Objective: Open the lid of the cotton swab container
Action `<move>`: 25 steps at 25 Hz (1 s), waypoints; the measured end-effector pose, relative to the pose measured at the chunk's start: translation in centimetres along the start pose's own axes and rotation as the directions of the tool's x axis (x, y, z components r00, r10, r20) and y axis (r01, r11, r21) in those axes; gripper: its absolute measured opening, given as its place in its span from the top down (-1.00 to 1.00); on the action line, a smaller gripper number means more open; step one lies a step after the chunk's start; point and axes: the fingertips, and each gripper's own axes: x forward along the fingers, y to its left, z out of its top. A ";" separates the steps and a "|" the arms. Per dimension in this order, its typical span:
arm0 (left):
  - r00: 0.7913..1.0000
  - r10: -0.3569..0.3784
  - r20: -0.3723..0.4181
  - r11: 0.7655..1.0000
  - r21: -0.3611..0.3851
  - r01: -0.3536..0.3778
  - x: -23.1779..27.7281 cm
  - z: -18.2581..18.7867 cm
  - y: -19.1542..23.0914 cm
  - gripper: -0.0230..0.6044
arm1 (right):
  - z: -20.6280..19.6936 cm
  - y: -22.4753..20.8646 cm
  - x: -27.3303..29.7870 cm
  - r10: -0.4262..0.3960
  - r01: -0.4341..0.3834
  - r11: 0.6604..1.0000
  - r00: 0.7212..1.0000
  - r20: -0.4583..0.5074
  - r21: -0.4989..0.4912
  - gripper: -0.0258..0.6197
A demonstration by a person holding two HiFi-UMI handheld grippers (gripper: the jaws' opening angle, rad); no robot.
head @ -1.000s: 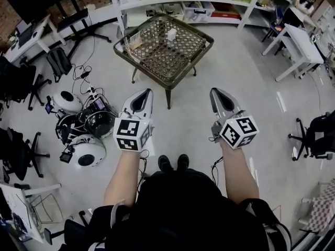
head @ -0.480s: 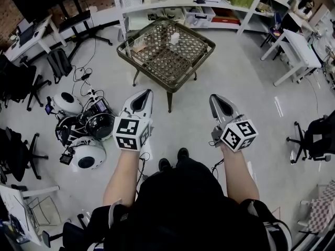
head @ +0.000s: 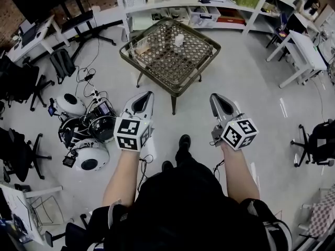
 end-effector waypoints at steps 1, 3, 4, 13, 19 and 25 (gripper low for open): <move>1.000 0.001 -0.007 1.000 0.002 -0.001 0.5 -0.1 0.2 0.93 | 0.0 -0.4 0.5 0.001 -0.001 1.000 1.000 0.000 0.008 0.89; 1.000 0.001 -0.024 1.000 0.006 0.000 1.8 -0.3 0.5 0.93 | -0.3 -1.5 1.5 -0.001 0.001 1.000 1.000 -0.002 0.028 0.89; 0.999 0.000 -0.033 1.000 0.009 0.000 2.5 -0.5 0.6 0.93 | -0.5 -2.1 1.9 -0.002 0.002 0.999 1.000 -0.003 0.038 0.89; 0.995 0.000 -0.099 1.000 0.010 0.001 10.1 -0.8 2.4 0.93 | -1.6 -8.3 7.1 -0.010 0.015 0.994 0.999 -0.041 0.106 0.89; 0.994 0.002 -0.107 1.000 0.019 0.000 15.9 0.4 2.9 0.93 | -0.3 -12.8 10.3 -0.001 0.006 0.993 0.999 -0.042 0.114 0.89; 0.994 0.023 -0.103 1.000 0.022 -0.020 20.2 2.4 3.9 0.93 | 1.2 -16.4 13.0 0.017 -0.012 0.992 0.999 -0.034 0.129 0.89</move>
